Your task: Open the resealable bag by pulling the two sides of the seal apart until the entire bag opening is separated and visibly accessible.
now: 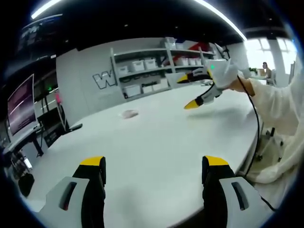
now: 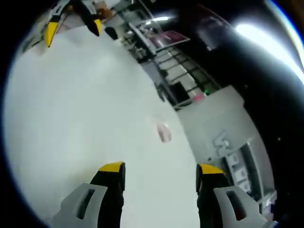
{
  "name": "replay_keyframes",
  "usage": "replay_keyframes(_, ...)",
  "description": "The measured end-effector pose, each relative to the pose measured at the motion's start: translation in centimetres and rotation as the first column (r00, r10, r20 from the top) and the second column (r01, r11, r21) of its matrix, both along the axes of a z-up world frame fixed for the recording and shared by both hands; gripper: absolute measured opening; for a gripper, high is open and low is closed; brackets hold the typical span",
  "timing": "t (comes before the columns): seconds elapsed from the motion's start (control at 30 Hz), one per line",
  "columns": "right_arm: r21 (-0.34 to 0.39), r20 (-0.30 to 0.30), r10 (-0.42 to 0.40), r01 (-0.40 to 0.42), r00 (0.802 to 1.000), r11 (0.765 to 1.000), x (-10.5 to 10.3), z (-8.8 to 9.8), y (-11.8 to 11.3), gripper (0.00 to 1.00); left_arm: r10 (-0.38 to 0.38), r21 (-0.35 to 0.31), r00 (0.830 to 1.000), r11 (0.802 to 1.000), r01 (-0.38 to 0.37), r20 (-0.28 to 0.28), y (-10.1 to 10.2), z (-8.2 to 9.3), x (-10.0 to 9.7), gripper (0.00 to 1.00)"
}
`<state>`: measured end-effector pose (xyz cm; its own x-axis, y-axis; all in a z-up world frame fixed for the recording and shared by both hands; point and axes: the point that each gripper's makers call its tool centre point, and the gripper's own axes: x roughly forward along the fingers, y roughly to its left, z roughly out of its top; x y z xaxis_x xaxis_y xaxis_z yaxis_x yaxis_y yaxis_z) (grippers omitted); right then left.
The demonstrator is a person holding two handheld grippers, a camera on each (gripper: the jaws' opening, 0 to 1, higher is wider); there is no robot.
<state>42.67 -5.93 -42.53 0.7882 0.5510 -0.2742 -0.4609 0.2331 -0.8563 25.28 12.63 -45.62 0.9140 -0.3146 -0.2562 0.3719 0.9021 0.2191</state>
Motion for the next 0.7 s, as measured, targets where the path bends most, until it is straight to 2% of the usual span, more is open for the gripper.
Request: replay_keyframes(0.7, -0.012, 0.001, 0.041, -0.041, 0.999, 0.999, 1.1, 0.1, 3.0, 0.59, 0.009, -0.004, 1.000, 1.000, -0.009, 0.005, 0.5, 0.2, -0.1, 0.83)
